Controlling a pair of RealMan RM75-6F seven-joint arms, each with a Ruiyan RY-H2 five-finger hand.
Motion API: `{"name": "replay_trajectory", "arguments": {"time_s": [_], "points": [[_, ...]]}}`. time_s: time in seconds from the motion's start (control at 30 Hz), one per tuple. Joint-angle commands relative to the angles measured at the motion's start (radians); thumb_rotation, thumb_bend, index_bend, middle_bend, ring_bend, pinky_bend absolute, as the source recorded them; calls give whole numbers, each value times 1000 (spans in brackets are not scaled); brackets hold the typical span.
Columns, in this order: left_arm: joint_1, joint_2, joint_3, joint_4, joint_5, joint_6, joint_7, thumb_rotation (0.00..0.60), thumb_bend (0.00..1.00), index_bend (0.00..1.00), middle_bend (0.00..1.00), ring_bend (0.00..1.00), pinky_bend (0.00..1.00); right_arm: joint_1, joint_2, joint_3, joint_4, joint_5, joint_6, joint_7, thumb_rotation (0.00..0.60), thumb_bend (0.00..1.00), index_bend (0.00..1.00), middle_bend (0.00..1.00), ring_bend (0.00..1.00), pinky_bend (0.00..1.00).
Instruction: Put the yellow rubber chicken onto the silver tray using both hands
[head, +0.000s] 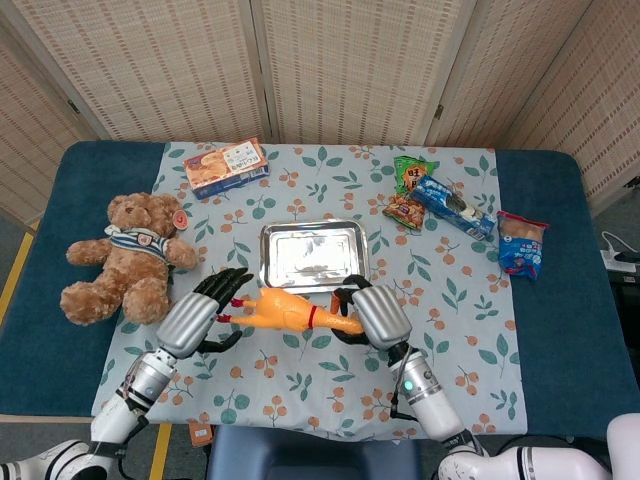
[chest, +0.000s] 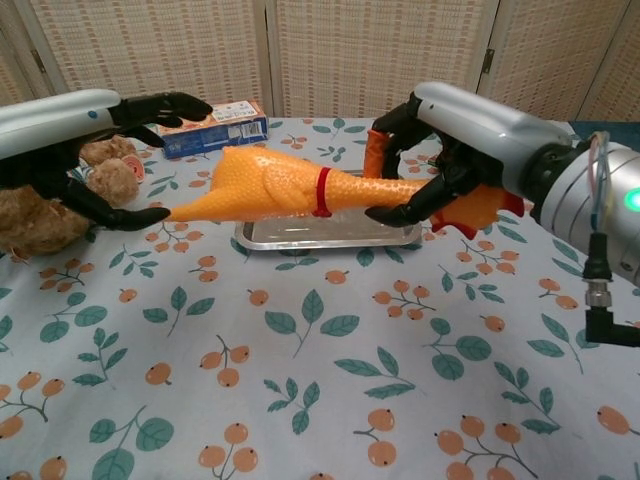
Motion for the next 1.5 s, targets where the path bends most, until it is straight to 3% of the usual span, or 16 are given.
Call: {"name": "replay_trajectory", "arguments": {"time_s": [0.03,0.7,0.97,1.13,1.2,1.5], "points": [[-46,-31,-27,-6,-51,-45,5,600,308,0,0,0,106,7,-8,3,10,13,1,-5,600,395,911,591,731,903],[-168,-98,-40,49,-187,-128,2,600,307,0,0,0,83,50,-61,14,34,48,27,-60,600,395,912,593,732,903],[-181,-124,-54,75,-192,-139,-118,600,317,0,0,0,94,56,-65,11,46,34,16,-12,600,394,912,593,733,903],[-174,-145,-51,106,-153,-121,-200,600,325,0,21,39,239,56,-65,9,62,11,14,28,600,395,912,593,734,903],[-173,-157,-49,121,-142,-108,-213,600,327,7,82,98,298,56,-65,8,67,0,18,37,600,395,913,594,735,903],[-168,-163,-58,118,-165,-80,-223,600,361,228,382,342,535,53,-66,0,79,-27,33,45,600,394,913,594,739,903]]}}
